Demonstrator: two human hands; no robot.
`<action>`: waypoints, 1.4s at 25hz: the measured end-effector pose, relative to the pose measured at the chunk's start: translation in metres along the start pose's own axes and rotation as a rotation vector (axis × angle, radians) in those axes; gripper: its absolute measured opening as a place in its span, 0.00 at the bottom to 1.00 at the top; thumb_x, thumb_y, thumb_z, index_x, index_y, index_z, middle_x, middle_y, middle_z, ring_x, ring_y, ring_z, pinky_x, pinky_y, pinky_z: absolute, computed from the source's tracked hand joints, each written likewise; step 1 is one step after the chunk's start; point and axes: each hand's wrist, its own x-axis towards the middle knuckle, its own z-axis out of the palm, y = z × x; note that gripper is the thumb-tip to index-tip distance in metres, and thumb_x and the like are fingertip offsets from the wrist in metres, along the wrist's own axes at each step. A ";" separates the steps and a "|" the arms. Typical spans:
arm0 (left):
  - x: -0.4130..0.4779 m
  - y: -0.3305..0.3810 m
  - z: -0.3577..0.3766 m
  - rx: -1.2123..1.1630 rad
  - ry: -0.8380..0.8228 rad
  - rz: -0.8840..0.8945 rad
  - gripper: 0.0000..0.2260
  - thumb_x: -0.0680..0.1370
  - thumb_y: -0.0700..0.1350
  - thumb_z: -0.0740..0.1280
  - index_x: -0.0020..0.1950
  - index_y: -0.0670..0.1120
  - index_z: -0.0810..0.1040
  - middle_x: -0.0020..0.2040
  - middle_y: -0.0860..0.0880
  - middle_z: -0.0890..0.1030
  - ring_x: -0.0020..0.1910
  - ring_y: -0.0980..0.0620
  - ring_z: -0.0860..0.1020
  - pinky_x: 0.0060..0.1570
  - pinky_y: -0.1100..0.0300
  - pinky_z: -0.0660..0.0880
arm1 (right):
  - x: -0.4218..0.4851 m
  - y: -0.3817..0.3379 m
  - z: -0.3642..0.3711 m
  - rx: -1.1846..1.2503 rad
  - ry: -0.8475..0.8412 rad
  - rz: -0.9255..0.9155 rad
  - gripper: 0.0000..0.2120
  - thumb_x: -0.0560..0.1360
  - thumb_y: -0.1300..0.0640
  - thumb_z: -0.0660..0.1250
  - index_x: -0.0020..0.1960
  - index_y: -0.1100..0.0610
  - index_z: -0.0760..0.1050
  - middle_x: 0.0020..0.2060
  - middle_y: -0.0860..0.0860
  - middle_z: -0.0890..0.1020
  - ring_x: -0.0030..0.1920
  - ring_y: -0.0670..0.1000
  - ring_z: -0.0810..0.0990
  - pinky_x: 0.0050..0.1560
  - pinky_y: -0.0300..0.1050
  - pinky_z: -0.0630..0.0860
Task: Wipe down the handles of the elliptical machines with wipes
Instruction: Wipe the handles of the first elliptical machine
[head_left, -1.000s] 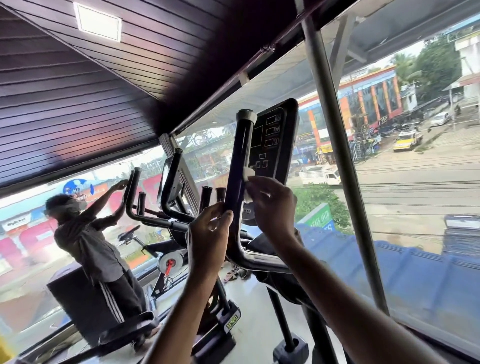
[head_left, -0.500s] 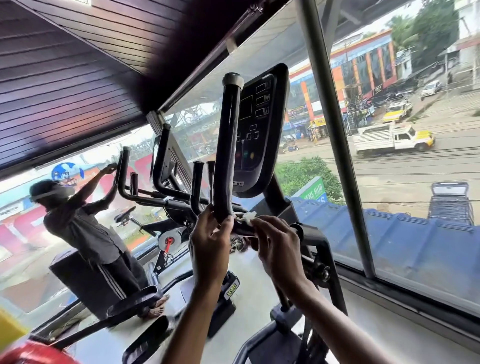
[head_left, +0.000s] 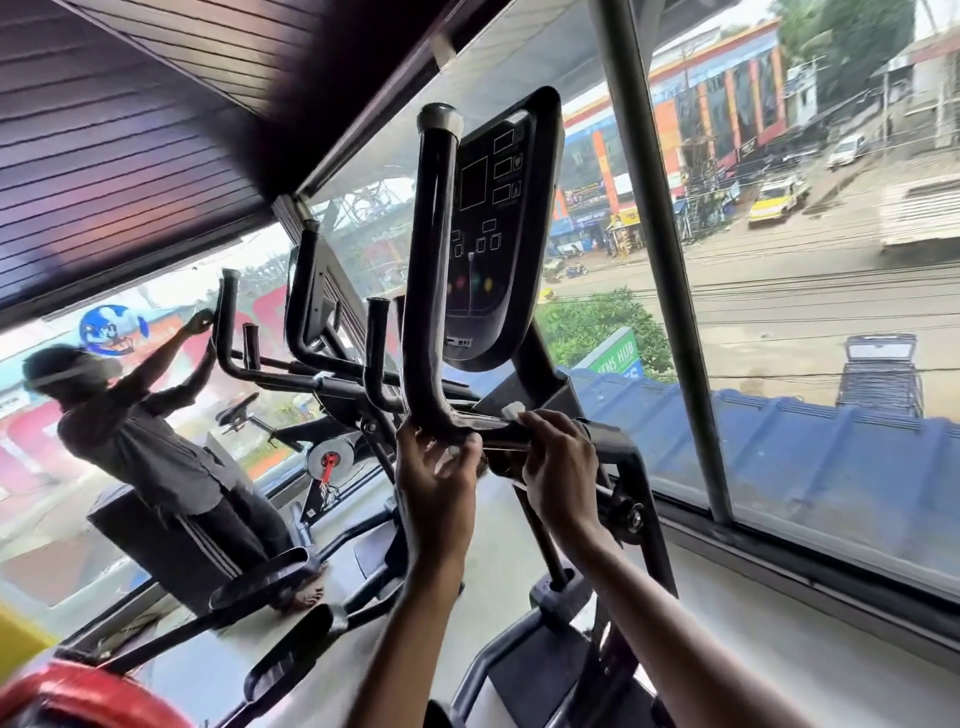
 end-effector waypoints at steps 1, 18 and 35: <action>-0.001 -0.003 0.003 -0.008 0.011 -0.014 0.19 0.76 0.33 0.73 0.65 0.47 0.75 0.53 0.51 0.85 0.50 0.60 0.84 0.49 0.64 0.80 | 0.000 -0.003 0.002 0.023 0.007 0.033 0.19 0.73 0.69 0.66 0.58 0.56 0.86 0.53 0.51 0.87 0.53 0.55 0.84 0.58 0.34 0.72; 0.000 -0.027 0.037 -0.112 0.179 -0.028 0.18 0.77 0.32 0.71 0.61 0.47 0.73 0.56 0.45 0.83 0.55 0.46 0.83 0.49 0.62 0.80 | 0.001 0.074 -0.001 -0.061 -0.108 0.004 0.17 0.77 0.65 0.65 0.62 0.57 0.85 0.55 0.52 0.86 0.56 0.52 0.82 0.61 0.38 0.73; 0.003 -0.009 -0.005 -0.029 0.135 0.073 0.14 0.77 0.46 0.64 0.60 0.44 0.80 0.56 0.47 0.84 0.56 0.49 0.83 0.55 0.45 0.81 | -0.001 -0.061 -0.013 0.302 -0.104 -0.074 0.09 0.79 0.64 0.70 0.56 0.56 0.87 0.52 0.48 0.86 0.52 0.49 0.85 0.55 0.40 0.79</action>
